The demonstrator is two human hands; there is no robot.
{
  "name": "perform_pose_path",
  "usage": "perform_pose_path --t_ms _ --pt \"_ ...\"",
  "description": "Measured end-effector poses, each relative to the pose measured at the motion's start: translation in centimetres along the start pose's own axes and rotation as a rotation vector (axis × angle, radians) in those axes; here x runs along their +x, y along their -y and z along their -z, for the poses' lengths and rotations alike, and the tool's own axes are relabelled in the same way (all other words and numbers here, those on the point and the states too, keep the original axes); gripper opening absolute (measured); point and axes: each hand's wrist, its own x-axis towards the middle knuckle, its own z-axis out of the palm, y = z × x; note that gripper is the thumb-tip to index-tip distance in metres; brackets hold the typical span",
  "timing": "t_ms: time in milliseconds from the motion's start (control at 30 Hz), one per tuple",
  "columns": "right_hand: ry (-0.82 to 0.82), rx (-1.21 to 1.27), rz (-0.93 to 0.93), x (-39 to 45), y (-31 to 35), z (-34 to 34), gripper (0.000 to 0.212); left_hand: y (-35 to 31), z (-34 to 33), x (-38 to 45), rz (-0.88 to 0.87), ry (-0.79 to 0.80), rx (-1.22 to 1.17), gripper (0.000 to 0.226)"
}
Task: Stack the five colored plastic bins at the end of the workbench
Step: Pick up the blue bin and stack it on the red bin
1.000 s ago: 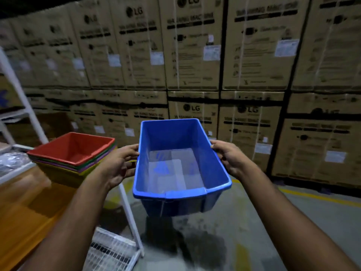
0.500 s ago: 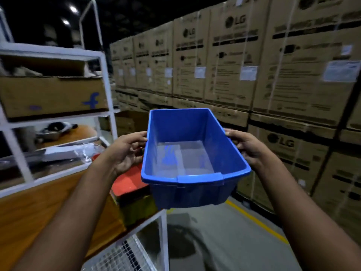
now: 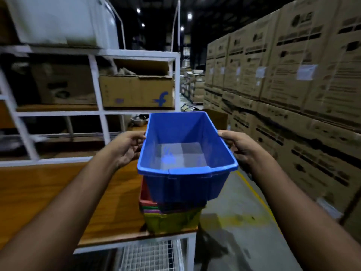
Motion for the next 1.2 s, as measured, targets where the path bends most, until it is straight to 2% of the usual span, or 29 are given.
perform_pose_path --t_ms 133,300,567,867,1200 --pt "0.036 0.034 -0.026 2.7 -0.3 -0.7 0.027 -0.8 0.0 0.2 0.021 -0.142 0.019 0.029" --pt "0.084 0.015 -0.081 7.4 -2.1 -0.8 0.036 -0.2 1.1 1.3 0.061 -0.220 0.041 0.041" --pt "0.068 -0.007 -0.127 8.8 -4.3 -0.8 0.028 2.1 2.1 3.3 0.077 -0.212 0.041 0.029" --pt "-0.005 -0.121 -0.189 9.4 -9.0 -0.5 0.024 7.0 4.7 5.4 0.173 -0.156 0.167 0.041" --pt "-0.116 -0.473 -0.094 8.7 -11.9 -0.9 0.010 11.0 5.4 5.3 0.134 -0.233 0.292 0.034"
